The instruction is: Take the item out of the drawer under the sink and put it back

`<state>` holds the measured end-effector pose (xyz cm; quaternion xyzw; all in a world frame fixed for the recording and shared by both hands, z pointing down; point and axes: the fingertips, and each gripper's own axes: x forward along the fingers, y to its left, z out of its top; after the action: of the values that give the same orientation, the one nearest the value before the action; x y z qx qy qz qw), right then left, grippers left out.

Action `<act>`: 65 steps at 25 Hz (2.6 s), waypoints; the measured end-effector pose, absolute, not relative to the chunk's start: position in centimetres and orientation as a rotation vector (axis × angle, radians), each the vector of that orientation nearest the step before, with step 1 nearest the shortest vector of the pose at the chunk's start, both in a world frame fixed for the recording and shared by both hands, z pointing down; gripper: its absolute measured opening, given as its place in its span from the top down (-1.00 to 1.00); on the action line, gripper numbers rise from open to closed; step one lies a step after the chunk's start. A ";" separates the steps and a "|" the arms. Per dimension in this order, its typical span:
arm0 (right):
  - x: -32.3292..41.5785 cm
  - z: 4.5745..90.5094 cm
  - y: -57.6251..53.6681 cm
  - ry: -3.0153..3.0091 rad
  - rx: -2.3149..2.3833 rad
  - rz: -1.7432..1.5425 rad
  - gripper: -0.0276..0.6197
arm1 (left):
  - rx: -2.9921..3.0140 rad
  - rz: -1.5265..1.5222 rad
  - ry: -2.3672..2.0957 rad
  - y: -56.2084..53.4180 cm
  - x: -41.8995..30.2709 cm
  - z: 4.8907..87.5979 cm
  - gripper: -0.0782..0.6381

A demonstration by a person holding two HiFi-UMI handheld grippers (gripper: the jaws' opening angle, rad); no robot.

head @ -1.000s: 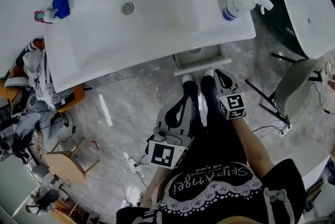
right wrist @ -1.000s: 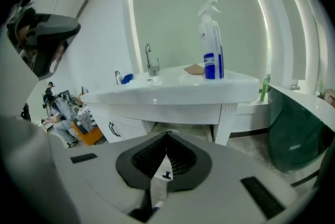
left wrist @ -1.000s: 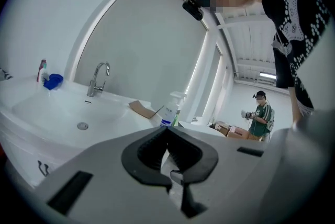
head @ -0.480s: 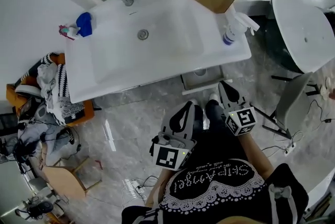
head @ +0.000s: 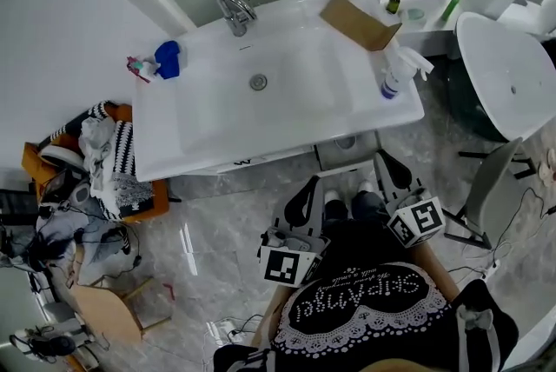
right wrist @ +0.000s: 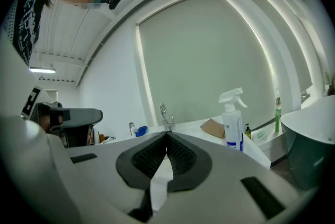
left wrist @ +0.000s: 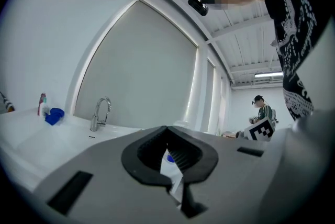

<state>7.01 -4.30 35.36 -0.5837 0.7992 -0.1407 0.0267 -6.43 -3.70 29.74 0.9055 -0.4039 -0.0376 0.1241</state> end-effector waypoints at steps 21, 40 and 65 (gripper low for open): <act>4.0 32.9 -0.6 2.587 -1.652 -0.278 0.86 | 2.631 0.006 -1.132 -1.4 -5.7 32.8 0.77; 3.6 33.1 -0.1 2.615 -1.627 -0.272 0.86 | 2.586 0.021 -1.149 -0.8 -6.3 33.6 0.77; 5.7 34.9 0.5 2.663 -1.647 -0.379 0.86 | 2.612 0.101 -1.010 0.0 -1.9 34.1 0.77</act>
<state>5.75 0.49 34.87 -0.5222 0.8443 -0.1202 -0.0061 -1.88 -0.04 34.11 0.9187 -0.3553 0.0354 0.1686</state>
